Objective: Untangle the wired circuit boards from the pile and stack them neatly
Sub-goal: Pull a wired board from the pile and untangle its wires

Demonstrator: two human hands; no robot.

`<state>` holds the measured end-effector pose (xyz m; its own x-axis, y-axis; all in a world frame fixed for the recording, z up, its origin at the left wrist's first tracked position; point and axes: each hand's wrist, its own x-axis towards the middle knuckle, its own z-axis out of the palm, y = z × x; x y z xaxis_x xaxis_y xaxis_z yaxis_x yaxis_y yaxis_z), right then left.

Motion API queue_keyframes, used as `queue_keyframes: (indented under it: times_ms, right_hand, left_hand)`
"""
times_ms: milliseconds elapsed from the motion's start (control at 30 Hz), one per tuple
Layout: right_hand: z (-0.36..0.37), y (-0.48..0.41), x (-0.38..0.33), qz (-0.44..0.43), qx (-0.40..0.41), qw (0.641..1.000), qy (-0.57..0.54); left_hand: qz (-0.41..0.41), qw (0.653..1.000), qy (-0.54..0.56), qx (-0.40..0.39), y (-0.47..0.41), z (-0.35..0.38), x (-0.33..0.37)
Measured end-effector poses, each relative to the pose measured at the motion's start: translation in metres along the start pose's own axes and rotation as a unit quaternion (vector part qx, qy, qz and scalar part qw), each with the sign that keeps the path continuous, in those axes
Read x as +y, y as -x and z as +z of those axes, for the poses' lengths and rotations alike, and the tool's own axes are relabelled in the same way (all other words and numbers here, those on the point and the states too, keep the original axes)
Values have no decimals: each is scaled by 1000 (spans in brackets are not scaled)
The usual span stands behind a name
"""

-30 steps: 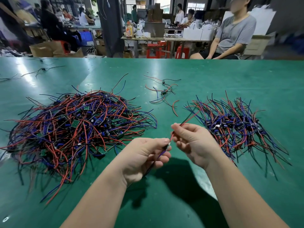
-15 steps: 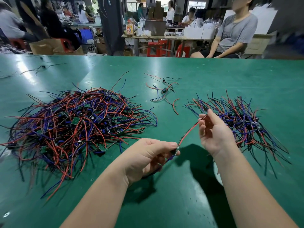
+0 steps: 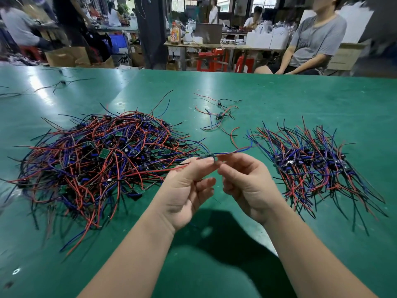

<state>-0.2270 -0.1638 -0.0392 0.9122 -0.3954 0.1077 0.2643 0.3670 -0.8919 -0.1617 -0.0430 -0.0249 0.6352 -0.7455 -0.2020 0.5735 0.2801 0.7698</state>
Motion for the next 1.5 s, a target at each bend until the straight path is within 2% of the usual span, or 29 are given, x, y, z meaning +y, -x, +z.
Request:
queue_keyframes:
  times_ms: [133, 200, 300, 367, 433, 500, 533, 667, 867, 1267, 1500]
  right_hand:
    - [2, 0, -3, 27, 61, 995, -73]
    - [2, -1, -6, 42, 69, 992, -97]
    - [-2, -2, -13, 56, 74, 992, -91]
    - [-7, -2, -17, 71, 77, 989, -106]
    - [-13, 0, -21, 90, 70, 985, -126]
    - [-16, 2, -24, 109, 41, 990, -82]
    - [-17, 2, -24, 117, 27, 992, -44]
    - [-20, 0, -19, 147, 45, 987, 44]
    - [-23, -4, -16, 136, 101, 982, 89]
    - [-64, -21, -30, 68, 295, 953, 12]
    - [-73, -22, -30, 59, 291, 955, 22]
  left_hand:
    - [100, 990, -103, 15, -1, 5, -16]
    - [171, 965, -197, 17, -3, 4, -21]
    - [230, 935, -267, -45, -2, 0, -21]
    - [198, 940, -265, -86, -1, -1, -16]
    - [126, 964, -211, -100, -2, 0, -14]
    - [66, 982, -151, -96, -1, 3, -12]
    - [63, 984, -145, -85, -1, 3, -13]
    - [120, 959, -258, -6, -2, 1, -21]
    - [81, 956, -283, 13, -6, 2, -29]
    - [-39, 936, -346, -59, -1, 3, -45]
    - [-88, 931, -343, -84, 0, 0, -41]
